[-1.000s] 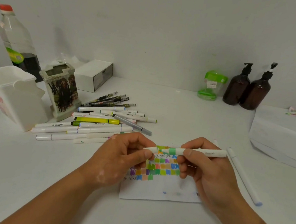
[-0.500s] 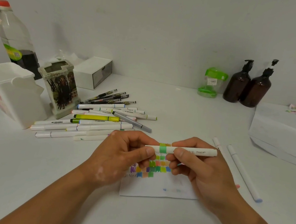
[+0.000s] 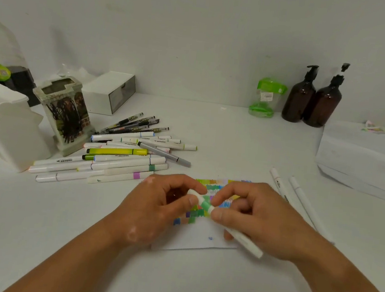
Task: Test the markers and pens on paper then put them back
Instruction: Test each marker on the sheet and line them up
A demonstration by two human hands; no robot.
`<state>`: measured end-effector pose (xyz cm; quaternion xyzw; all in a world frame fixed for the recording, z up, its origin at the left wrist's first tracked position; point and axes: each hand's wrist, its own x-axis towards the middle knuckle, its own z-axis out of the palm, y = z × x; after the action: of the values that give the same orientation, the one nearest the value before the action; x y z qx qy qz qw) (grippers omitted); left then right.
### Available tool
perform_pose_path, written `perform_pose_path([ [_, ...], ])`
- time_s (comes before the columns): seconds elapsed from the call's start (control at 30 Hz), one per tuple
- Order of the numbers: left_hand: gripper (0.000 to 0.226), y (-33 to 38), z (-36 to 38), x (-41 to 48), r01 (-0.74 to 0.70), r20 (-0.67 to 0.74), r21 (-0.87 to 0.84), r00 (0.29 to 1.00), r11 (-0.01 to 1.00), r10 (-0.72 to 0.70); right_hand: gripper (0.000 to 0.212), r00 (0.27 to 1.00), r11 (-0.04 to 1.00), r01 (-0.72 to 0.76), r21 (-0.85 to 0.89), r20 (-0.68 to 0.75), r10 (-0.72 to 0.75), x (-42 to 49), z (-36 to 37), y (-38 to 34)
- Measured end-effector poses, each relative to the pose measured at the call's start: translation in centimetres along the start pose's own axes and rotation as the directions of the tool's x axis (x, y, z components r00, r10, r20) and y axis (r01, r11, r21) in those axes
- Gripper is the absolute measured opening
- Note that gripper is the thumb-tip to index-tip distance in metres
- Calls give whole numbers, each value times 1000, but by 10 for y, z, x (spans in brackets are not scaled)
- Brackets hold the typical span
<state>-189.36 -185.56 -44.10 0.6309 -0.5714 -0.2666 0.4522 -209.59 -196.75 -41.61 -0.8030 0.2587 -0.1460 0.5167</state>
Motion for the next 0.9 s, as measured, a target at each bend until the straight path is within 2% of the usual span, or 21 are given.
perform_pose_path([
  [0.07,22,-2,5,1,-17,-22,23,1000,1000,18,6,1000,982,-11,-188,-26,7,1,5,1],
  [0.13,25,-5,3,3,-22,-78,65,997,998,27,5,981,946,-59,-320,-192,-3,3,-3,5],
  [0.23,16,-9,-4,3,-1,-133,130,991,991,18,10,845,856,-286,-430,-535,14,6,-31,14],
  [0.33,8,-11,-11,4,40,-179,206,984,978,-2,18,747,780,-461,-424,-660,83,7,-50,29],
  [0.47,3,-13,-18,5,125,-180,247,980,961,-82,23,716,727,-549,-412,-680,155,10,-52,44],
  [0.63,3,-12,-16,4,157,-166,214,979,964,-122,27,698,728,-544,-417,-706,117,14,-47,42],
  [0.77,5,-16,-23,5,166,-240,256,965,952,-104,19,776,807,-389,-445,-630,27,17,-26,34],
  [0.9,15,-29,-51,11,234,-430,569,902,788,42,17,855,870,-235,-434,-517,-27,18,-4,27],
])
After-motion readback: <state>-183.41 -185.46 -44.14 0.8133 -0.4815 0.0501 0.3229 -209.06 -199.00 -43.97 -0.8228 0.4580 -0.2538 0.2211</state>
